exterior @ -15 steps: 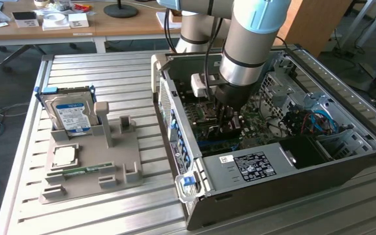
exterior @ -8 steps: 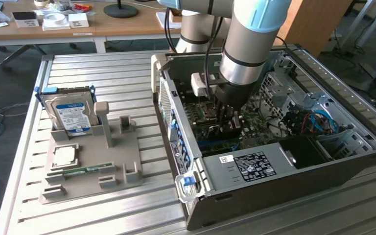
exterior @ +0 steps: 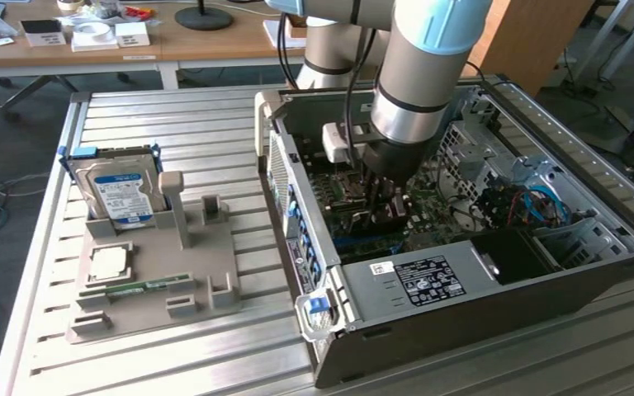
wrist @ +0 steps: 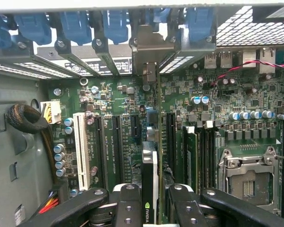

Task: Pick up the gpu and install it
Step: 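Insert the gpu into the slot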

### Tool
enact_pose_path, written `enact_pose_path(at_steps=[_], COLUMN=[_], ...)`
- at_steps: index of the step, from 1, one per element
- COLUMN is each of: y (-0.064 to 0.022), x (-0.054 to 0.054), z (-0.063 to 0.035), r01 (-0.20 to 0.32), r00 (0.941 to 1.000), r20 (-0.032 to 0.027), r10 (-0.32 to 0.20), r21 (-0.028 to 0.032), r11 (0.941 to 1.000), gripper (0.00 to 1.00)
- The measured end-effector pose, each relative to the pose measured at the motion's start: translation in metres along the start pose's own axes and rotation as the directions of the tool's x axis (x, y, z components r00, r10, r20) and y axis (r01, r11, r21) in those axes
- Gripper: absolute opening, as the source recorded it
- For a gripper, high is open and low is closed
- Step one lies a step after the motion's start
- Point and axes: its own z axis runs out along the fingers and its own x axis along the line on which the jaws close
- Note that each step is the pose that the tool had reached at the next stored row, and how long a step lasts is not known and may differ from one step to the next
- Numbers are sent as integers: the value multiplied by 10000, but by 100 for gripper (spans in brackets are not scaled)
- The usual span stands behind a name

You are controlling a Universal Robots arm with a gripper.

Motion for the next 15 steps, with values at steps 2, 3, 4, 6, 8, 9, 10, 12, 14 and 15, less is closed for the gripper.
enact_pose_path(at_steps=[2,3,4,6,8,9,10,12,14,15], y=[0,0,0,0,0,1,1,0,0,0], x=[1,1,2,2,3,3,2,2,2,1], z=[5,12,18,24,32,36,36,36,35,32], r01=[1,1,0,1,2,1,1,3,5,6], r00=[10000,10000,10000,10000,10000,10000,10000,10000,10000,10000], r20=[1,-1,-3,-8,-7,-1,-1,-1,1,3], r10=[-1,-1,0,-1,-2,-1,-1,-3,-5,-6], r21=[1,0,0,-2,-2,-2,-1,0,1,1], r11=[10000,10000,10000,10000,10000,10000,10000,10000,10000,10000], gripper=[27,27,27,27,27,27,27,27,27,27])
